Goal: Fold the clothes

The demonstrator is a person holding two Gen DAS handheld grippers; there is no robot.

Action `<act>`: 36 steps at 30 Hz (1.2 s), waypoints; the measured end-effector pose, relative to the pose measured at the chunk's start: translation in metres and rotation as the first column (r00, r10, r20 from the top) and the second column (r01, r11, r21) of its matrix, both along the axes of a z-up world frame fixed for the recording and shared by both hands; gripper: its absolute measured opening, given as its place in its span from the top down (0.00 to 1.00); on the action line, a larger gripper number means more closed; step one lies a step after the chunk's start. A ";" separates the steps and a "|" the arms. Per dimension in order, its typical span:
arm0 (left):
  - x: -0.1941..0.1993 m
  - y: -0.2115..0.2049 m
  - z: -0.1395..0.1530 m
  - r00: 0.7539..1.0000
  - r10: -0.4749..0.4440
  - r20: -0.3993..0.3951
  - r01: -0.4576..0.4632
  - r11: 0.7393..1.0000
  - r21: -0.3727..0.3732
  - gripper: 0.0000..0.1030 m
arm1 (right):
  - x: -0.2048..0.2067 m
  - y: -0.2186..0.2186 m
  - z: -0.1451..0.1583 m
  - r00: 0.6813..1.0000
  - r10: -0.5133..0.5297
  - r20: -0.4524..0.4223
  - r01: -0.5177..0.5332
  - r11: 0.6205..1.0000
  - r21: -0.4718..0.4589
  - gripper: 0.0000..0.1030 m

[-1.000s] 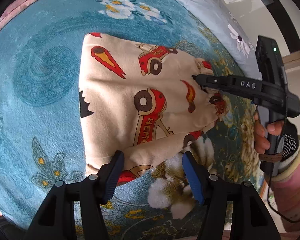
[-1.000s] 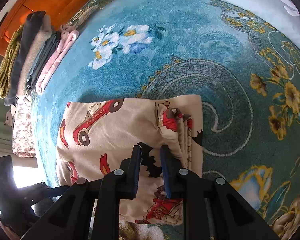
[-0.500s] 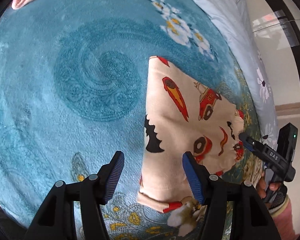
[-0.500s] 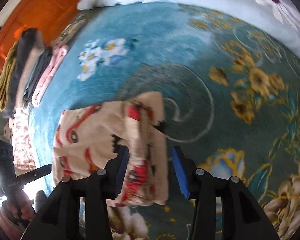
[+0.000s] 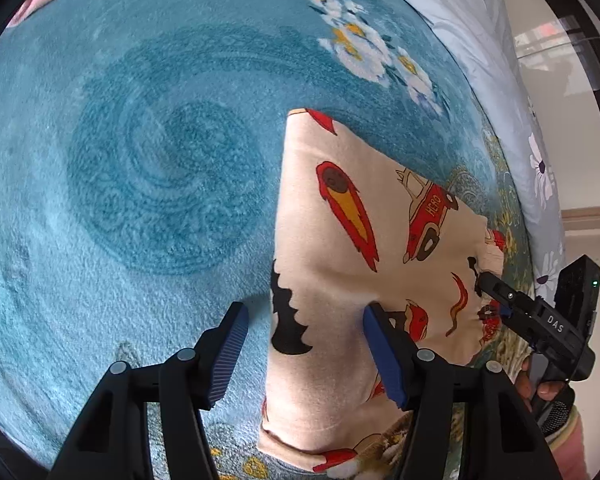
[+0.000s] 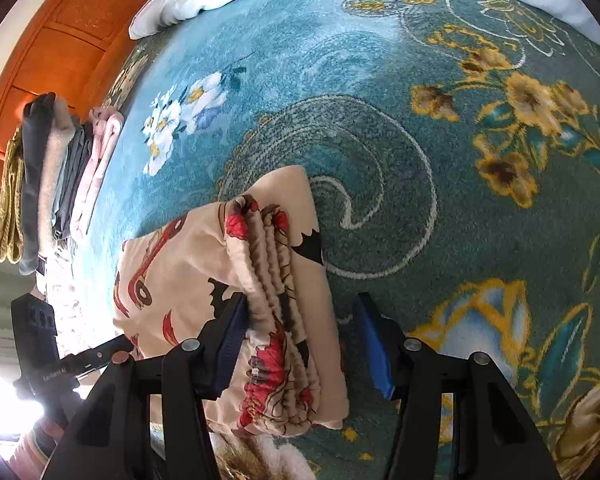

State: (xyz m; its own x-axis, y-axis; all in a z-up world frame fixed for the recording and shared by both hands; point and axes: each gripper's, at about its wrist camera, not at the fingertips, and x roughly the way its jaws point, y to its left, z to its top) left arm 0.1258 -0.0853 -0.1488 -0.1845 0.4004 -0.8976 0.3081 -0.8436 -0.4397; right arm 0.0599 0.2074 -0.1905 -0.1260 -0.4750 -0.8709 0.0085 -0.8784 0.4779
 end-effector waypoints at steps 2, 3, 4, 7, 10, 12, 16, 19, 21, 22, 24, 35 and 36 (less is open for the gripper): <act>0.001 0.000 0.001 1.000 0.002 -0.010 -0.002 1.000 -0.001 0.40 | 0.000 -0.003 0.001 1.000 0.004 -0.001 -0.004 1.000 0.001 0.50; 0.002 0.001 0.001 1.000 0.003 -0.015 -0.003 1.000 -0.001 0.46 | 0.001 -0.002 0.002 1.000 0.006 0.002 -0.006 1.000 -0.006 0.60; 0.003 0.000 0.001 1.000 0.004 -0.016 -0.004 1.000 0.020 0.53 | 0.002 -0.003 0.002 1.000 0.014 0.006 -0.014 1.000 -0.010 0.61; 0.007 -0.001 0.006 0.999 0.007 -0.035 -0.005 0.999 0.033 0.75 | 0.004 -0.009 0.006 1.000 0.018 0.001 -0.018 1.000 0.013 0.68; 0.011 -0.003 0.016 0.998 0.003 -0.068 -0.002 1.000 0.028 0.83 | 0.004 -0.015 0.015 0.999 0.030 -0.014 -0.029 0.999 0.031 0.74; 0.014 -0.003 0.022 0.996 0.001 -0.089 0.001 1.000 0.025 0.84 | 0.005 -0.021 0.026 0.998 0.045 -0.034 -0.043 0.998 0.038 0.76; 0.020 -0.007 0.043 0.989 -0.005 -0.147 0.009 1.000 0.026 0.85 | 0.007 -0.037 0.051 0.993 0.084 -0.081 -0.081 0.996 0.036 0.76; 0.025 -0.019 0.064 0.980 0.012 -0.200 -0.008 1.000 0.020 0.85 | 0.008 -0.053 0.070 0.985 0.126 -0.114 -0.123 0.992 0.031 0.76; 0.029 -0.038 0.077 0.974 0.060 -0.219 -0.052 0.998 0.044 0.85 | 0.006 -0.071 0.084 0.973 0.180 -0.144 -0.177 0.983 0.039 0.76; 0.031 -0.048 0.083 0.969 0.087 -0.230 -0.076 0.996 0.055 0.85 | 0.005 -0.079 0.090 0.967 0.199 -0.156 -0.196 0.980 0.039 0.76; 0.035 -0.073 0.098 0.955 0.143 -0.260 -0.128 0.989 0.077 0.85 | -0.002 -0.101 0.104 0.956 0.230 -0.182 -0.229 0.973 0.025 0.76; 0.060 -0.188 0.186 0.852 0.283 -0.440 -0.260 0.959 0.114 0.85 | -0.018 -0.223 0.205 0.852 0.384 -0.356 -0.407 0.913 0.011 0.76; 0.062 -0.198 0.196 0.838 0.286 -0.465 -0.262 0.958 0.119 0.85 | -0.018 -0.236 0.215 0.845 0.392 -0.364 -0.420 0.908 0.003 0.76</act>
